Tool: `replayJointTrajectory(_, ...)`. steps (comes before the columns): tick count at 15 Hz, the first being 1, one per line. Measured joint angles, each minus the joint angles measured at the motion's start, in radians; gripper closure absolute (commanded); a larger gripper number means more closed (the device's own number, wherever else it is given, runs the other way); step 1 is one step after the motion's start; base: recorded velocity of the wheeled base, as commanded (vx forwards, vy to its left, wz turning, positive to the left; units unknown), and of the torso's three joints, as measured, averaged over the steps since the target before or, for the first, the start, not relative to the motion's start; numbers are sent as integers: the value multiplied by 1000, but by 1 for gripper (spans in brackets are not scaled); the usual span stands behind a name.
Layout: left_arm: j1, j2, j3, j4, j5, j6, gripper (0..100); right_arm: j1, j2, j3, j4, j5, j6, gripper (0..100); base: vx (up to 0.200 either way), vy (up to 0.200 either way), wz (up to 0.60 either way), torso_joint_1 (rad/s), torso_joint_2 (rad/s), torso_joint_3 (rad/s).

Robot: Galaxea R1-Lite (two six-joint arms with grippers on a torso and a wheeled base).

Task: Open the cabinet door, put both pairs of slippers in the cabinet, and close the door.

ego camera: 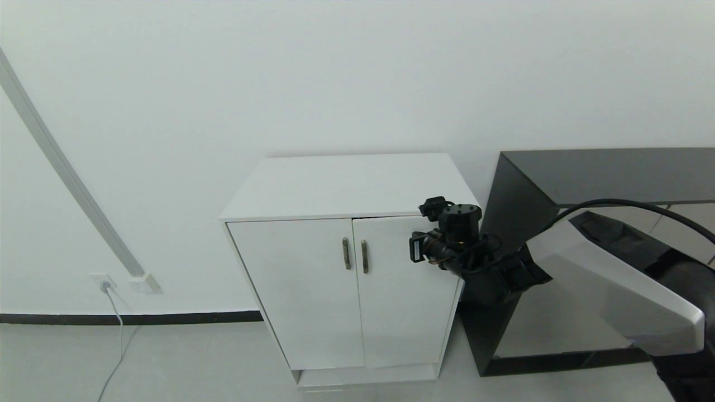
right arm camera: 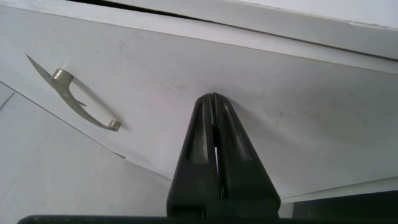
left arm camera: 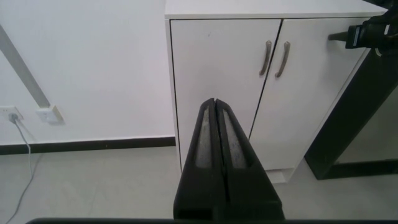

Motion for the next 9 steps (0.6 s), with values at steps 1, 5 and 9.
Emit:
replayJointTrajectory(1,0,0,0,0,0,1,100,-1,3,-6,1,0,0,100,0,0,0,0,0,0)
replayJointTrajectory(5,0,0,0,0,0,0,100,-4,10,-25,17,0,-1,100,0,0,0,0,0,0)
replayJointTrajectory(9,0,0,0,0,0,0,100,-9,18,-36,26,0,-9,100,0,0,0,0,0,0)
